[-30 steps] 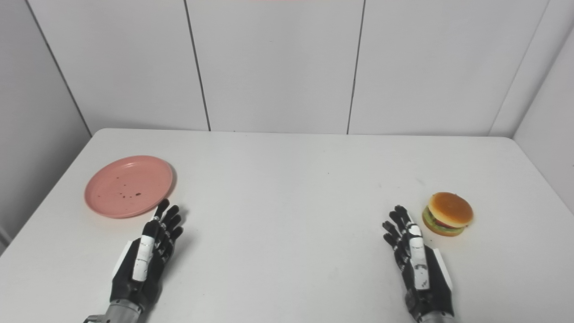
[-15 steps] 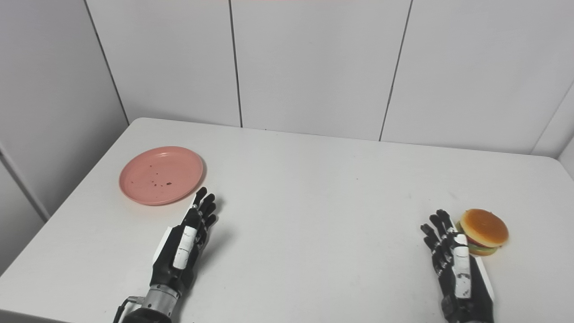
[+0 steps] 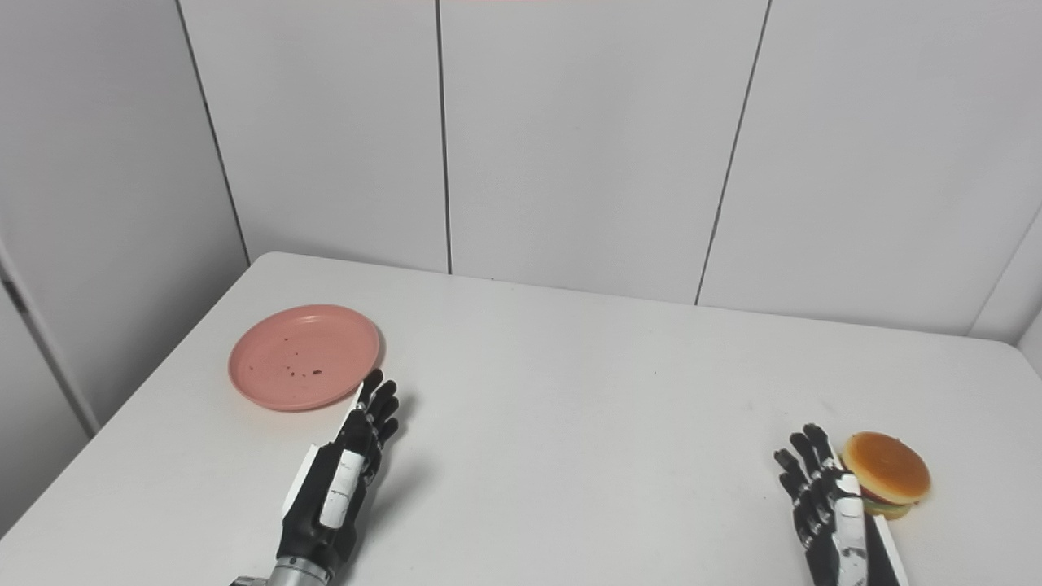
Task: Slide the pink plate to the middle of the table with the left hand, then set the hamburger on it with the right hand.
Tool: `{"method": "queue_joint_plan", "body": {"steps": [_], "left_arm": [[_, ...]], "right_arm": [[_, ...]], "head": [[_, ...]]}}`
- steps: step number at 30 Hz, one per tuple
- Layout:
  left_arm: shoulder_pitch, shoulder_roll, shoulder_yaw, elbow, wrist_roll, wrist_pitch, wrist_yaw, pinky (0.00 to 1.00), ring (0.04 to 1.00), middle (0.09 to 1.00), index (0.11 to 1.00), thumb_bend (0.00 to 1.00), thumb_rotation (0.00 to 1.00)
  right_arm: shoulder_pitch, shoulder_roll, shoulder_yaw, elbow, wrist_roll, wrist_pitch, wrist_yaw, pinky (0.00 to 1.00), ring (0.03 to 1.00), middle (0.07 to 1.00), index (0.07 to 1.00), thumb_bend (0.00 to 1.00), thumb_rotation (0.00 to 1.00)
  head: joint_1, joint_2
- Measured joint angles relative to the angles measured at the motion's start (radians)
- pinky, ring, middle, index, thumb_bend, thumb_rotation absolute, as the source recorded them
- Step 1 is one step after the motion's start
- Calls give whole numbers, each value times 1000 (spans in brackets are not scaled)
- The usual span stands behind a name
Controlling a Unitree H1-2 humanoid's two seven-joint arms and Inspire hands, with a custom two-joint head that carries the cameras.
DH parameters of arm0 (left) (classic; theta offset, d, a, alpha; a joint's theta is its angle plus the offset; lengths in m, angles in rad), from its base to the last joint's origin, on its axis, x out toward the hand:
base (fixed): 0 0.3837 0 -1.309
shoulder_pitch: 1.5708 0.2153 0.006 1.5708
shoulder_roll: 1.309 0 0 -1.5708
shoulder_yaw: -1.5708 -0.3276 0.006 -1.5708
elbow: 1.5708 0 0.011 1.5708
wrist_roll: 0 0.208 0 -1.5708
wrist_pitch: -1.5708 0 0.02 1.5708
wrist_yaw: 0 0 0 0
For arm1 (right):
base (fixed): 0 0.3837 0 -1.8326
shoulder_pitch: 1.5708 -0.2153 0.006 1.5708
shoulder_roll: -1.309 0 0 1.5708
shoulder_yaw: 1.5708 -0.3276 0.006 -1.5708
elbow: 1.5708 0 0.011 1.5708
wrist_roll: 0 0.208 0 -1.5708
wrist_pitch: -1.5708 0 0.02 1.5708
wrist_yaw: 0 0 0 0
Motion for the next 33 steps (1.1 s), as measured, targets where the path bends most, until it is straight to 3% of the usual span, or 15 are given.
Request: {"method": "queue_joint_plan", "body": {"steps": [3,10,33], "left_arm": [[-6,-1,-1,17,-1,-23,-2,1000,1000,999,1000,962,898],[-13,-3,-2,28,-2,-50,-8,1000,1000,1000,1000,957,908],[-14,-7,19,12,-39,-52,-8,1000,998,973,1000,1000,869]], "right_arm": [[-21,-10,0,31,0,-6,8,1000,944,971,982,890,1000],[-64,-20,-8,95,-1,-43,26,1000,939,962,971,849,1000],[-49,-9,11,68,-50,-58,25,980,922,948,944,861,1000]], "head": [[0,-21],[-8,-31],[-66,3]]}}
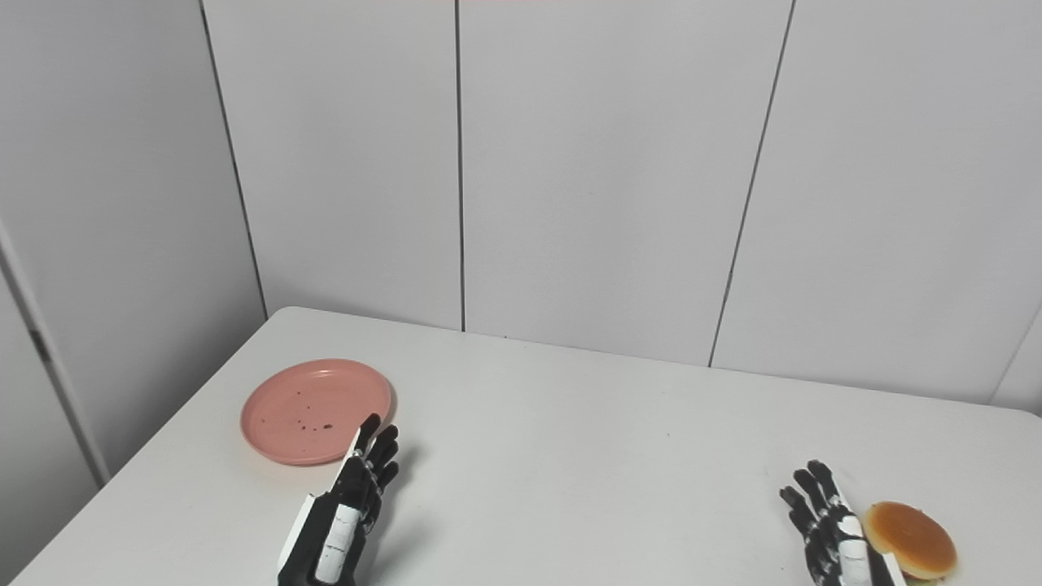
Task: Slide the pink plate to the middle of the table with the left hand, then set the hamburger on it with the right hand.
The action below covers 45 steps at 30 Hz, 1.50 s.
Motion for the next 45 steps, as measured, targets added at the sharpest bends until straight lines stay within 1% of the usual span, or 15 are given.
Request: {"method": "queue_joint_plan", "body": {"steps": [4,8,14,16,18,23,26,27,29,31,33,37,39,43,45], "left_arm": [[-5,3,8,-23,1,39,5,998,970,945,996,1000,873],[-51,12,36,-22,5,59,26,983,956,933,990,995,875],[-168,70,62,-41,-6,81,28,1000,968,946,999,979,896],[-189,79,73,-57,-7,90,32,987,961,946,998,995,920],[-210,93,80,-57,2,90,35,979,956,940,994,1000,914],[-286,145,125,-20,1,88,44,997,967,939,995,1000,898],[-332,165,152,-12,0,89,57,1000,964,933,988,1000,904],[-348,171,159,-9,0,89,64,1000,970,930,978,1000,888],[-363,180,165,-1,2,88,67,1000,961,927,978,1000,906],[-376,201,172,34,2,88,66,1000,984,942,973,1000,905],[-392,236,193,86,0,88,64,1000,996,948,970,1000,906],[-432,305,239,176,0,82,70,982,985,937,949,1000,912],[-453,327,258,225,1,65,81,983,978,929,934,1000,909],[-481,355,266,325,1,18,83,975,958,918,898,1000,915],[-497,364,271,411,1,-17,83,972,956,914,883,1000,914]], "right_arm": [[12,9,4,-25,-10,1,-12,977,927,952,934,815,1000],[34,27,15,-64,-20,12,-32,976,928,953,928,814,1000],[44,30,23,-81,-25,39,-50,963,923,945,929,806,1000],[47,30,28,-86,-31,53,-57,959,927,949,935,800,1000],[53,30,35,-95,-40,66,-63,957,927,952,938,790,1000],[57,30,38,-100,-41,69,-71,949,917,945,932,776,1000],[58,31,37,-100,-40,68,-73,940,910,937,930,768,1000],[58,31,36,-100,-40,68,-74,938,908,937,930,774,1000],[57,33,34,-100,-40,67,-76,925,899,930,924,768,1000],[56,36,32,-100,-39,61,-79,911,889,921,917,767,1000],[56,42,28,-100,-39,57,-81,909,888,920,917,766,1000],[58,42,17,-100,-38,55,-81,908,884,918,911,757,1000],[60,45,11,-100,-36,53,-81,906,884,920,912,754,1000],[60,48,9,-100,-35,44,-78,900,882,918,907,765,1000],[58,49,8,-99,-35,41,-79,890,875,914,904,772,1000]], "head": [[-8,5],[-21,8],[-28,6],[-31,8],[-31,8],[-31,14],[-31,14],[-32,15],[-34,17],[-32,20],[-32,21],[-29,25],[-28,26],[-28,28],[-26,29]]}}
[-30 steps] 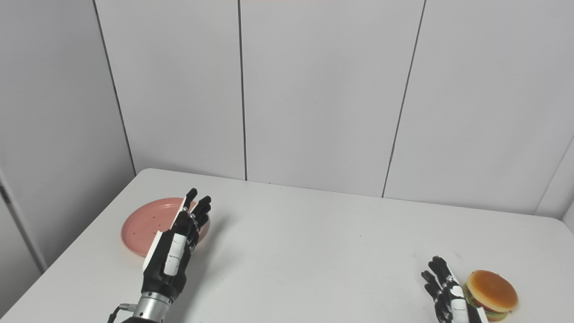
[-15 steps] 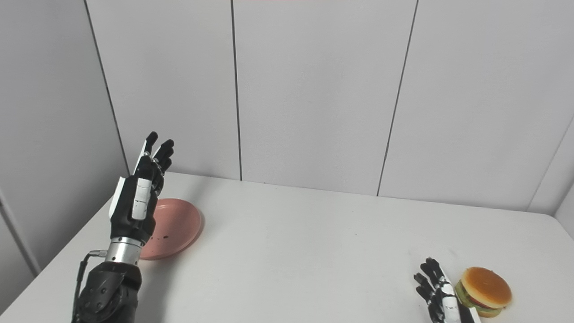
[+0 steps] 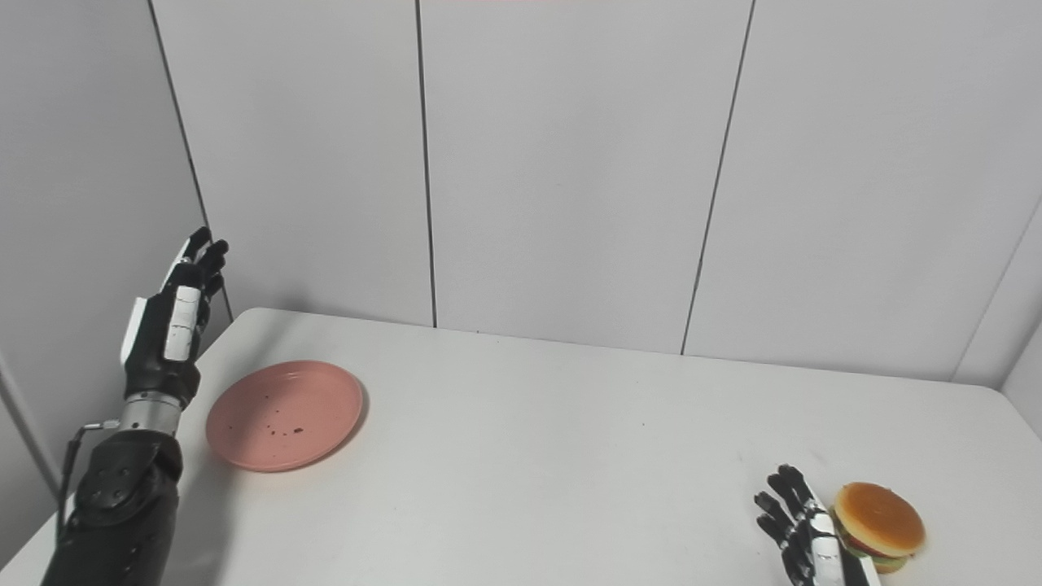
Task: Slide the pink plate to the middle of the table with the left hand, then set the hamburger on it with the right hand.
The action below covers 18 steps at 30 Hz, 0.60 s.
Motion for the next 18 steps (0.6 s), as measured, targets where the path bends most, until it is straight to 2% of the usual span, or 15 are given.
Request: {"method": "queue_joint_plan", "body": {"steps": [5,10,15,18], "left_arm": [[-24,17,33,170,-24,-67,1,918,928,882,834,989,899],[-53,43,53,324,-72,-131,-21,919,913,889,866,982,907],[-99,71,59,492,-121,-155,-62,949,912,861,868,989,914],[-113,75,60,551,-141,-167,-72,931,912,856,866,973,897]], "right_arm": [[-1,2,-2,0,2,-4,0,893,876,913,908,764,1000],[1,1,-2,0,2,-6,0,889,874,912,905,769,1000],[2,1,-3,0,1,-6,0,881,869,906,899,760,1000],[1,1,-3,0,1,-7,0,877,867,902,896,758,1000]], "head": [[-3,5],[-5,11],[-8,14],[-9,18]]}}
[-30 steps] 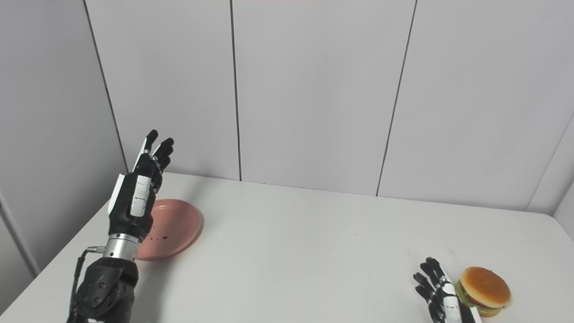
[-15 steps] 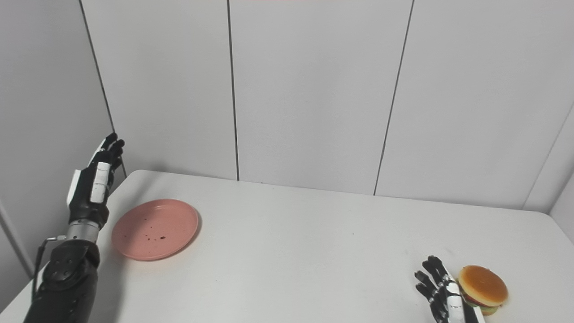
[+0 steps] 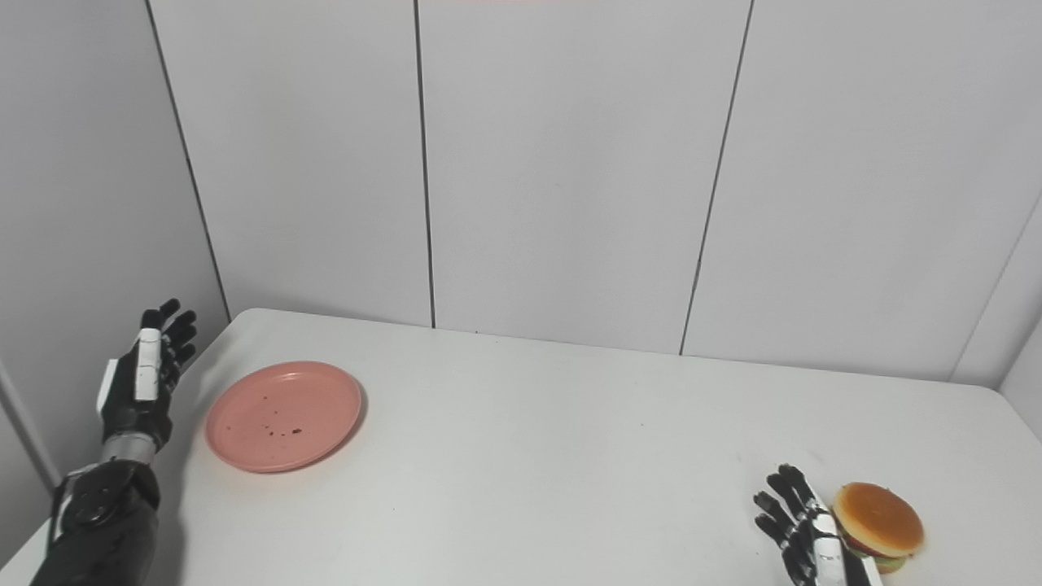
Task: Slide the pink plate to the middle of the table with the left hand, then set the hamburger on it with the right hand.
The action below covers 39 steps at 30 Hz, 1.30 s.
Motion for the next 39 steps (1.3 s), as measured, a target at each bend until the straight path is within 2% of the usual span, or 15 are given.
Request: {"method": "queue_joint_plan", "body": {"steps": [6,12,15,18,26,29,37,39], "left_arm": [[-4,1,1,53,-23,-3,-28,858,893,855,871,974,857],[-10,0,14,55,-58,19,-30,818,842,844,866,972,856],[-16,-5,1,65,-56,28,-30,809,854,842,861,954,873],[-23,-14,-13,92,-54,30,-35,831,896,881,862,989,881],[-64,-18,-48,170,-18,23,-19,852,894,870,859,982,900],[-74,-18,-56,196,-14,1,-26,864,907,875,868,982,907],[-75,-22,-69,203,-11,-7,-44,910,908,873,915,985,868],[-75,-29,-69,205,-11,-7,-50,919,909,871,903,987,866]], "right_arm": [[0,0,0,0,-3,-2,-1,869,862,898,896,760,1000],[0,0,2,0,-12,-2,-12,857,853,896,895,768,1000],[0,0,3,-2,-22,-2,-15,852,848,893,893,769,1000],[0,2,2,-3,-25,-2,-22,848,842,886,888,769,994],[5,3,4,-12,-28,-2,-31,835,834,882,883,766,988],[6,5,4,-14,-28,-2,-32,832,834,881,883,762,991],[14,6,8,-24,-28,-2,-33,838,837,887,886,756,996],[18,7,9,-29,-28,-2,-33,836,835,885,887,759,999]], "head": [[-5,5],[-9,6],[-15,11],[-20,14],[-28,20],[-29,23],[-35,31],[-35,31]]}}
